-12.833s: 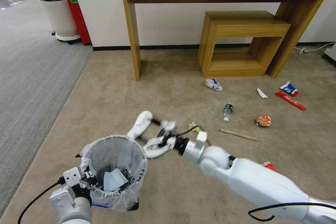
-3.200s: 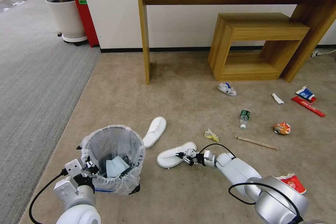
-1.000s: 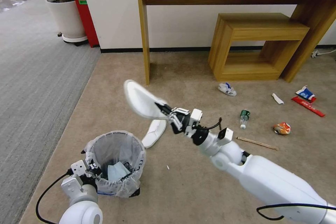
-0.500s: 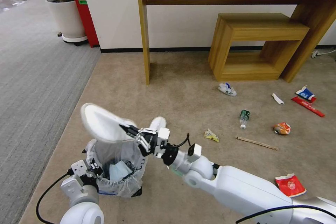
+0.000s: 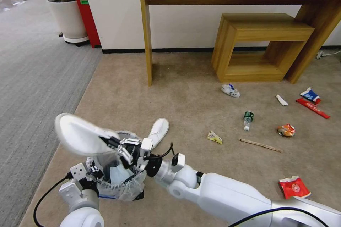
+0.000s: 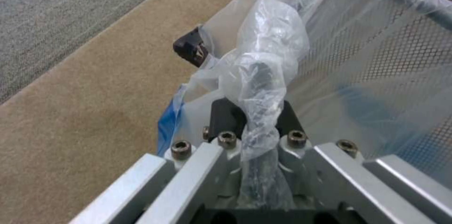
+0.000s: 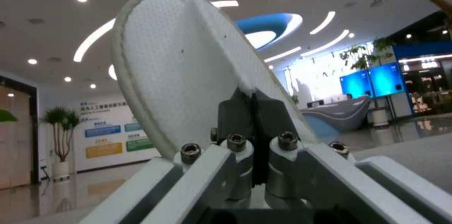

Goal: Pick up the trash bin and place the garbage on the floor into it.

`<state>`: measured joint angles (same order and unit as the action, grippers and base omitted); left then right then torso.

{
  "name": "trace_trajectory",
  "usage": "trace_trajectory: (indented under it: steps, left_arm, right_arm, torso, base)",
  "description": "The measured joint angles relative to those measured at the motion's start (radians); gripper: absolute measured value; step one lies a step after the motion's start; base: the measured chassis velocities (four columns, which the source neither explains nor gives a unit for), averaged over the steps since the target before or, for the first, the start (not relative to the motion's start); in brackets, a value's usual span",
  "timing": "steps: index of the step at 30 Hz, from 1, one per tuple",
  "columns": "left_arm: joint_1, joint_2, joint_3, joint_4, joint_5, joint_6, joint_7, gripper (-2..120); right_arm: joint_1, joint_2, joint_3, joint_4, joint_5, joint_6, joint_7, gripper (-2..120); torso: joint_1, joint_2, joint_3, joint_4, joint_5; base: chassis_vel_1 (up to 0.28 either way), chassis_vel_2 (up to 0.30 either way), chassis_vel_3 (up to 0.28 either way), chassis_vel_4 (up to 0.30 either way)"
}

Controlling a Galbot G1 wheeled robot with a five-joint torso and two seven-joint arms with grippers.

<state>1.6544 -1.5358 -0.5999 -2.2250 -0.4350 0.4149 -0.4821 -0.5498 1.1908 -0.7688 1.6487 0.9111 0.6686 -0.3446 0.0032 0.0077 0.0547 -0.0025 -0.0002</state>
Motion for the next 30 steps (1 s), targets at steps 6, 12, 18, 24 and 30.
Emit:
trace_trajectory:
  steps: [6, 12, 18, 24, 30]
  left_arm:
    - [0.000, 0.000, -0.004, -0.001, 0.000, 0.000, 0.000, 3]
    - [0.004, -0.004, -0.003, -0.008, 0.001, 0.001, 0.000, 3]
    - [0.007, -0.005, 0.000, -0.012, 0.004, 0.001, 0.001, 3]
    - [0.008, -0.009, 0.001, -0.017, 0.005, 0.001, 0.002, 3]
    - [0.011, -0.010, -0.002, -0.023, 0.006, 0.000, 0.002, 3]
  right_arm:
    - [0.007, 0.019, -0.001, -0.026, 0.003, 0.008, -0.013, 0]
    - [-0.009, 0.022, -0.015, -0.090, 0.004, 0.023, -0.040, 0]
    - [-0.016, 0.034, -0.034, -0.120, -0.001, 0.031, -0.047, 0]
    - [-0.016, 0.043, -0.048, -0.149, -0.021, 0.033, -0.047, 0]
    - [-0.021, 0.039, -0.050, -0.167, -0.040, 0.032, -0.054, 0]
  torso:
    - [0.000, 0.000, 0.000, 0.0001, 0.0001]
    - [0.000, 0.000, 0.000, 0.0000, 0.0001]
    - [0.000, 0.000, 0.000, 0.0000, 0.0001]
    - [0.000, 0.000, 0.000, 0.0000, 0.0002]
    - [0.000, 0.000, 0.000, 0.0000, 0.0002]
  base:
    - [0.000, 0.000, 0.000, 0.000]
    - [0.000, 0.000, 0.000, 0.000]
    - [0.000, 0.000, 0.000, 0.000]
    - [0.000, 0.000, 0.000, 0.000]
    - [0.000, 0.000, 0.000, 0.000]
